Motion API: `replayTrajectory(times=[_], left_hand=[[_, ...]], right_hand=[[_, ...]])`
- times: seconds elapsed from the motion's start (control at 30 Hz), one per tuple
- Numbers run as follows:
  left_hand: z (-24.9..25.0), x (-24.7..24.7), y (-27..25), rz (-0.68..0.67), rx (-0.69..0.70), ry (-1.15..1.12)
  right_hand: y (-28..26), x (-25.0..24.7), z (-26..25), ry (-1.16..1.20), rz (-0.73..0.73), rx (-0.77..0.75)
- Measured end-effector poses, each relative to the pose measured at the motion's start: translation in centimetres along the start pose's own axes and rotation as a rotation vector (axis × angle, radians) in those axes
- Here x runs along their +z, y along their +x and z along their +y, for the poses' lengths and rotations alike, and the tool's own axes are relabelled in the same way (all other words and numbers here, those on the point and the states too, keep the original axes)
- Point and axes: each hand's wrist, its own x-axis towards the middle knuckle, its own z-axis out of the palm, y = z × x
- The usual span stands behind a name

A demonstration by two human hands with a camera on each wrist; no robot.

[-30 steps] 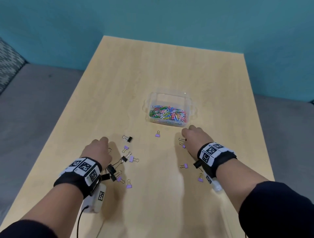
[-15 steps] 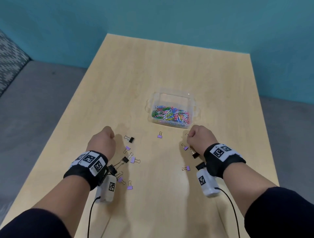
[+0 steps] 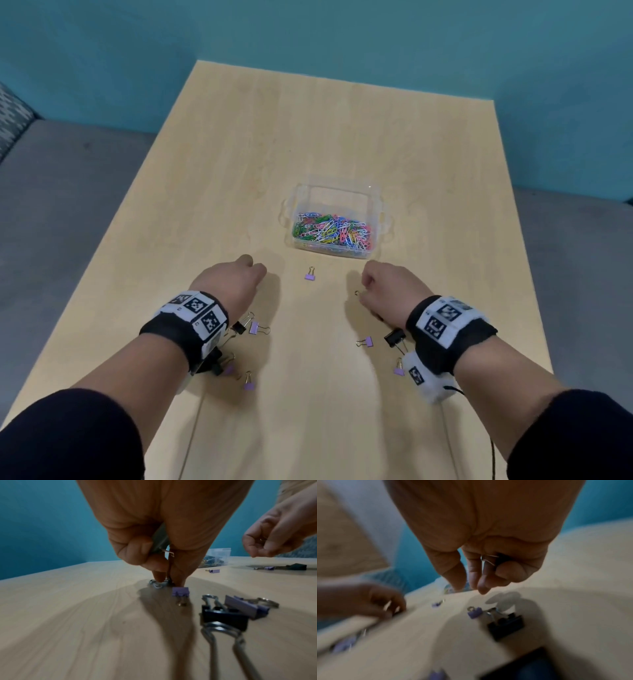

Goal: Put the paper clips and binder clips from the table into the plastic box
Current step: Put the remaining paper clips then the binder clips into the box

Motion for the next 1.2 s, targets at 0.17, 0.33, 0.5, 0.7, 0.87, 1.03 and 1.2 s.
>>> replayTrajectory(times=[0.17, 0.33, 0.5, 0.7, 0.87, 1.03, 1.2], left_hand=[[0.0, -0.2, 0.4, 0.087, -0.007, -0.074], [-0.4, -2.3, 0.2, 0.254, -0.265, -0.620], [-1.6, -4.5, 1.2, 0.294, -0.440, -1.233], [-0.4, -6.6, 4.3, 0.229, -0.416, -1.502], [1.8, -10.0, 9.4, 0.311, -0.234, -1.123], [4.5, -12.0, 14.3, 0.253, -0.073, -0.653], [4.9, -12.0, 15.7, 0.211, 0.003, -0.774]], right_hand=[[0.4, 1.7, -0.3, -0.375, 0.020, -0.143], [1.1, 2.3, -0.6, -0.372, -0.006, -0.148], [0.6, 2.2, -0.8, -0.416, -0.045, -0.221], [1.0, 2.1, -0.5, -0.480, -0.042, -0.282], [1.2, 2.5, -0.1, -0.523, -0.051, -0.333], [1.5, 1.2, -0.2, -0.318, -0.070, -0.290], [4.4, -4.8, -1.4, 0.755, 0.085, 0.075]])
